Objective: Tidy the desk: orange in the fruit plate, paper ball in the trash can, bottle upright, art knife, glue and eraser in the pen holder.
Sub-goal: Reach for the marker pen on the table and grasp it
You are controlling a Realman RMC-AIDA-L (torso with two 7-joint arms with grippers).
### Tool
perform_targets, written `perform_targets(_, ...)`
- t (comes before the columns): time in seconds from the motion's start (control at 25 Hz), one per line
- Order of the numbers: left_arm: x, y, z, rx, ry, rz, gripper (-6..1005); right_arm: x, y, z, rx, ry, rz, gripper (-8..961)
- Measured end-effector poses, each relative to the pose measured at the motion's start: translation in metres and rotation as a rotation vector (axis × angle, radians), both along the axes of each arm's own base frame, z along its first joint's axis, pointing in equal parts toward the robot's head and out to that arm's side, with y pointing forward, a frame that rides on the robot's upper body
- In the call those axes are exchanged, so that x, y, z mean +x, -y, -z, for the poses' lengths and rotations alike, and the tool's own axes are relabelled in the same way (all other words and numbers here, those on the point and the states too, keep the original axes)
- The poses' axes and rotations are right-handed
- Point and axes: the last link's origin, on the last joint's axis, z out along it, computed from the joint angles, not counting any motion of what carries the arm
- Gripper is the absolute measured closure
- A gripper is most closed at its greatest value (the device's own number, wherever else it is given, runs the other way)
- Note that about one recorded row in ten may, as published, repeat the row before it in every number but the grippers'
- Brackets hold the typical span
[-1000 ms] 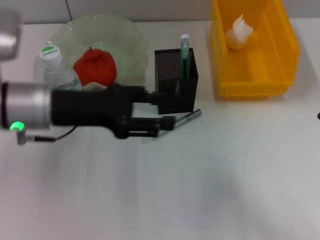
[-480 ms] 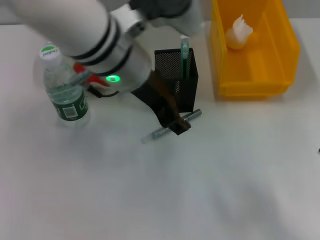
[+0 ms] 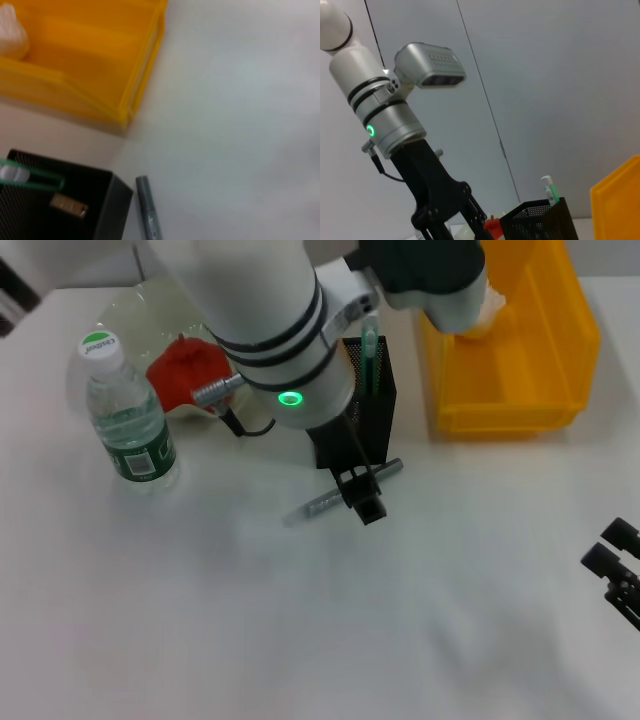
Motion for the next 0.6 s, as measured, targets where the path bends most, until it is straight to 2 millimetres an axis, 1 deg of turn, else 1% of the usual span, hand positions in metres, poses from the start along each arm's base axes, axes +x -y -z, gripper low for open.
perform_targets(0.2,-0.006,-0.004,0.004,0.017,-0.025,-0.039,339,-0.003,-0.005,0.009,-0.039,-0.001,-0.004,546)
perform_targets(0.36,-0.022,-0.012,0.007,0.045,-0.045,-0.074,339,-0.003,-0.009,0.019,-0.076,0.003,0.015,546)
perform_targets(0.4,-0.022,-0.012,0.007,0.045,-0.045,-0.074,339,-0.003,-0.009,0.019,-0.076,0.003,0.015,546)
perform_targets(0.48,-0.035,-0.019,0.011,0.059,-0.056,-0.100,339,-0.003,-0.008,0.023,-0.078,0.004,0.018,546)
perform_targets(0.6,-0.040,-0.023,0.014,0.071,-0.048,-0.100,339,-0.004,-0.006,0.026,-0.073,0.009,0.014,545)
